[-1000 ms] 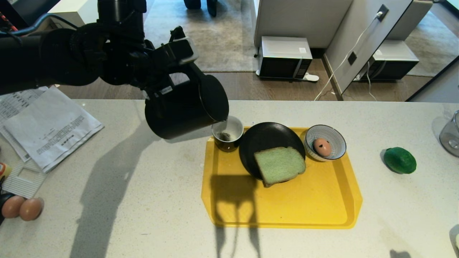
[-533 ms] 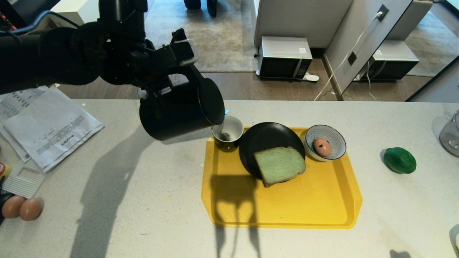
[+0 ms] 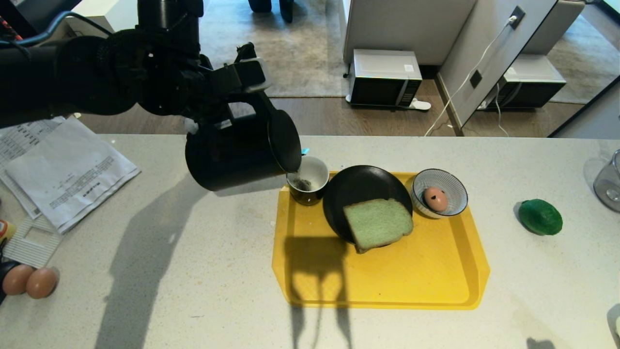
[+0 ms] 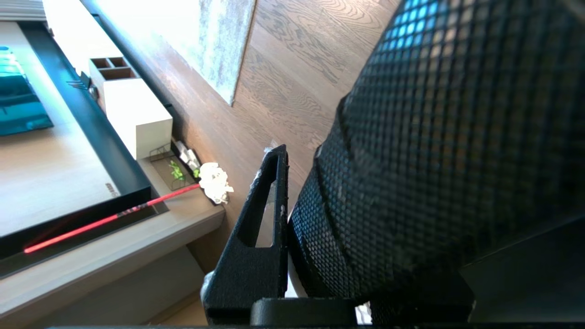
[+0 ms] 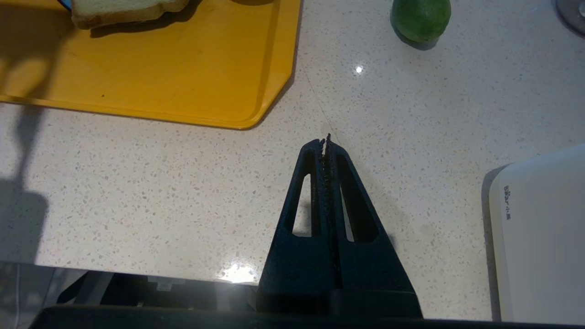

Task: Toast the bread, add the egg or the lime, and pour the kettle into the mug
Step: Pour water into a cup

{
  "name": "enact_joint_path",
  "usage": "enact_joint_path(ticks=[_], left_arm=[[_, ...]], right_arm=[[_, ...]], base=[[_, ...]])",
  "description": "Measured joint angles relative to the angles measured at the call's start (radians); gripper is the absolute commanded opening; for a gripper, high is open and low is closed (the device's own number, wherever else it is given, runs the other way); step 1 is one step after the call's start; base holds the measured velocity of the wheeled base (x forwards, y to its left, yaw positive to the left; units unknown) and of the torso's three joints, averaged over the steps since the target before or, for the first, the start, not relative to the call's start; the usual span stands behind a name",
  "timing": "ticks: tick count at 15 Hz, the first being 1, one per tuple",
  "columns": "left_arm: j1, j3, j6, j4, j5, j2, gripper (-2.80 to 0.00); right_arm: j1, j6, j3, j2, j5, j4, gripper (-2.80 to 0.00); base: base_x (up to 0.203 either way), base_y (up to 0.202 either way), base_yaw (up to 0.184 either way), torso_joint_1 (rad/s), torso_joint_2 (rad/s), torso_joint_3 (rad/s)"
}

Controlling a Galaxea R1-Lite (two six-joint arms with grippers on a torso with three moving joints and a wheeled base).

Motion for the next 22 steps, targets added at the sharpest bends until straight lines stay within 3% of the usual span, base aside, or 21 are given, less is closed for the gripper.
enact_joint_path(ticks=[22], left_arm=[[-0.035,-0.005,0.057,-0.033,0.081,-0.001,-2.8]], right_arm=[[0.0,0.0,0.0,0.0,0.0,0.0,-2.8]], base=[[0.0,0.0,0.0,0.0,0.0,0.0]])
